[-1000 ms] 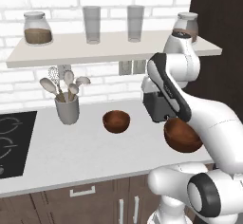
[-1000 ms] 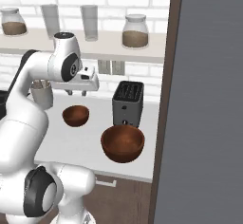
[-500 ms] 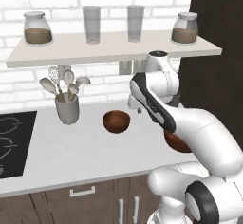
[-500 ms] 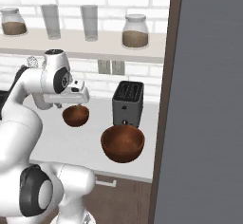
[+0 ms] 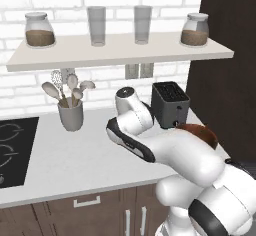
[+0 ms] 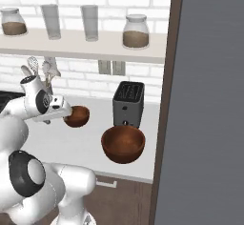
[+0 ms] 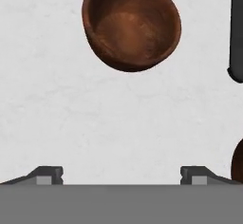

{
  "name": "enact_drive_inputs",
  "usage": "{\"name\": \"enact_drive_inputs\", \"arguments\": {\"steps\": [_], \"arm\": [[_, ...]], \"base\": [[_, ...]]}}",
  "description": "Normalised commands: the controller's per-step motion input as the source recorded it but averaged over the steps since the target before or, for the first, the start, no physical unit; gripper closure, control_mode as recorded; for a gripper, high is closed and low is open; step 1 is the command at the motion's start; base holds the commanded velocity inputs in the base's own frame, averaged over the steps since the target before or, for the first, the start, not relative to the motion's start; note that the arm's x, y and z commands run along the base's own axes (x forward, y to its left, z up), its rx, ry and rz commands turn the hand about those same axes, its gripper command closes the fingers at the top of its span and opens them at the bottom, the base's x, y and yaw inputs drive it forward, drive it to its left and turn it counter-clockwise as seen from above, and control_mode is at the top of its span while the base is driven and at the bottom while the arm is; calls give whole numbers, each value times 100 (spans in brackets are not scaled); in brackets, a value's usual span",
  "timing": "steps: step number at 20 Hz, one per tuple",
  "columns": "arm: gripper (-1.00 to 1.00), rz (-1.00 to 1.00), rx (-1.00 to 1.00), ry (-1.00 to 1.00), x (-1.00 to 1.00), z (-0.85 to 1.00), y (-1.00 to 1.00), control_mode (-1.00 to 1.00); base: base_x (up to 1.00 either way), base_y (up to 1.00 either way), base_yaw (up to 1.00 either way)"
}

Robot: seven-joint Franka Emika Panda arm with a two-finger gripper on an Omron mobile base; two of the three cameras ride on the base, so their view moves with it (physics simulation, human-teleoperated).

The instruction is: Pick up the bowls on the counter and stack them on top of one another in the open cabinet. Place the smaller bowl on top of the larger bowl.

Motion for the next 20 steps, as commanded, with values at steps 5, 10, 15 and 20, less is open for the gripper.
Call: {"name": "enact_drive_inputs", "arguments": {"steps": [5,10,15,20], "arm": [[-100,1,-14,1,82,-6,16,-100],[-100,7,-13,13,72,-30,2,-100],[-100,5,-10,12,53,-60,1,-100],[-100,2,-7,0,28,-36,0,-100]], "base": [[0,0,0],[0,0,0],[0,0,0],[0,0,0]]}}
